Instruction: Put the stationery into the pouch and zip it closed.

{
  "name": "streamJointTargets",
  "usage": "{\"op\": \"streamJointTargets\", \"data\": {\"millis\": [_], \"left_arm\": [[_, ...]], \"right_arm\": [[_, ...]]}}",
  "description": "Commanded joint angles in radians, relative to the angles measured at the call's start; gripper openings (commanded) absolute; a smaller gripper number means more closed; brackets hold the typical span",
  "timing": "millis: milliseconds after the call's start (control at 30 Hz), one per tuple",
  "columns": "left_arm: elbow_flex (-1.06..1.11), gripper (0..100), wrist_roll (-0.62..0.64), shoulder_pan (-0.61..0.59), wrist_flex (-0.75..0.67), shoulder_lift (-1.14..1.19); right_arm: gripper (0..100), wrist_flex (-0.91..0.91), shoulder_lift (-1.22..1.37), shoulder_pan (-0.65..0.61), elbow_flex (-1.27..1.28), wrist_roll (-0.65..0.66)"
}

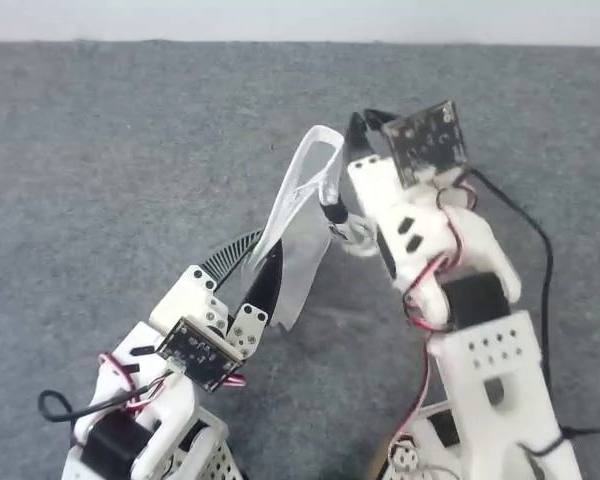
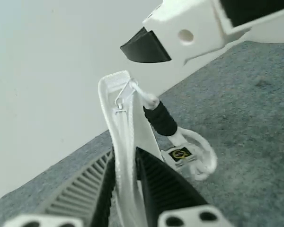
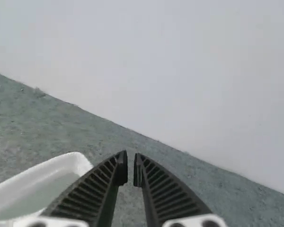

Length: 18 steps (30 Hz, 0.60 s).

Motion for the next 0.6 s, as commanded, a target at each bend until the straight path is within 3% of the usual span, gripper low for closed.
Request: {"op": "streamJointTargets", "data": {"millis": [0, 200, 300, 433, 567], "left_arm": [[0.008, 1, -0.006, -0.006, 0.028, 0.0], [0.008, 1, -0.006, -0.006, 0.031, 0.0], [0.008, 1, -0.006, -0.006, 0.031, 0.0], [0.008, 1, -0.006, -0.006, 0.031, 0.0], [0.008, 1, -0.006, -0.006, 0.031, 0.0]], "right_arm": [[0.6, -0.044, 0.028, 0.033, -0.063, 0.0], [0.8, 0.117, -0.061, 0.016, -0.071, -0.009], [7.8, 0.254, -0.183, -0.022, -0.074, -0.009], [17.6, 0.432, -0.317, -0.117, -0.072, -0.009], [16.9, 0.549, -0.358, -0.216, -0.072, -0.009]]}}
